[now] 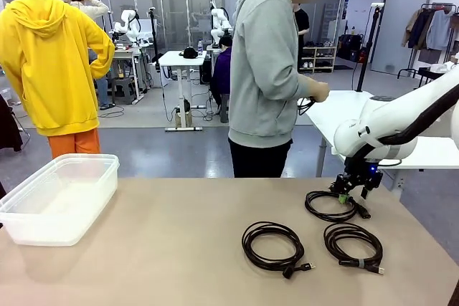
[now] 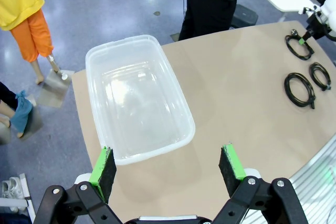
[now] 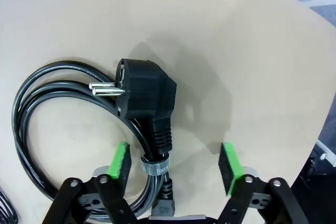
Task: Organize and store the cables.
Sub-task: Place the Power Cable into the Organizing box.
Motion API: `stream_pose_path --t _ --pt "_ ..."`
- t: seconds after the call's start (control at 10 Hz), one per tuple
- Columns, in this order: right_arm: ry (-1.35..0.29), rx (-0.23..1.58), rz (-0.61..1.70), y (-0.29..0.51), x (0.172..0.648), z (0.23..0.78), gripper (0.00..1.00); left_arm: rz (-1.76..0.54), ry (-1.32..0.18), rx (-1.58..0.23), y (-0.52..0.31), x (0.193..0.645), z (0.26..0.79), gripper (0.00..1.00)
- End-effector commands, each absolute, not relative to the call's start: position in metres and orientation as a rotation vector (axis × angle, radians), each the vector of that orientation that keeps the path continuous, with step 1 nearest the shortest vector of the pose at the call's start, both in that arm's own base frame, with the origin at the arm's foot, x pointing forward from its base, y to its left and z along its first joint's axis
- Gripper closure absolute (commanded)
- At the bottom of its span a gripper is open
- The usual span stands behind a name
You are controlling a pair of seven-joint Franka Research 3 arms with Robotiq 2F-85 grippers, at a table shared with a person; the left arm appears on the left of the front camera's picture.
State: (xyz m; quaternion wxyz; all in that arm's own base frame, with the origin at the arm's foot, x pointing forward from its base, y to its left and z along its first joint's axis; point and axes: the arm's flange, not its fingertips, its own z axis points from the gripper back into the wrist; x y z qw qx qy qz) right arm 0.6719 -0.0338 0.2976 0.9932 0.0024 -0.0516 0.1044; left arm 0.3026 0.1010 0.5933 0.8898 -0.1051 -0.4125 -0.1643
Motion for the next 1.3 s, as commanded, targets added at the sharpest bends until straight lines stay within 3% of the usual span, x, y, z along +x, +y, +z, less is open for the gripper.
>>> stream_pose_path --t 0.0,0.1,0.5,0.8,0.9,1.2 --pt "-0.090 -0.004 0.188 -0.027 0.682 0.299 0.79 -0.347 -0.859 -0.222 0.100 0.302 0.594 0.00" --pt "-0.088 0.001 0.185 -0.027 0.684 0.297 1.00 -0.347 -0.859 -0.222 0.100 0.302 0.594 0.00" --pt "-0.070 -0.006 0.179 -0.022 0.682 0.301 1.00 -0.347 -0.859 -0.222 0.100 0.302 0.594 0.00" --pt "-0.088 0.009 0.121 -0.013 0.674 0.337 1.00 -0.347 -0.859 -0.222 0.100 0.302 0.594 0.00" --pt "-0.100 -0.009 0.113 -0.009 0.668 0.356 0.85 -0.347 -0.859 -0.222 0.100 0.302 0.594 0.00" --pt "-0.101 -0.005 0.048 -0.002 0.648 0.406 0.85 -0.347 -0.859 -0.222 0.100 0.302 0.594 0.00"
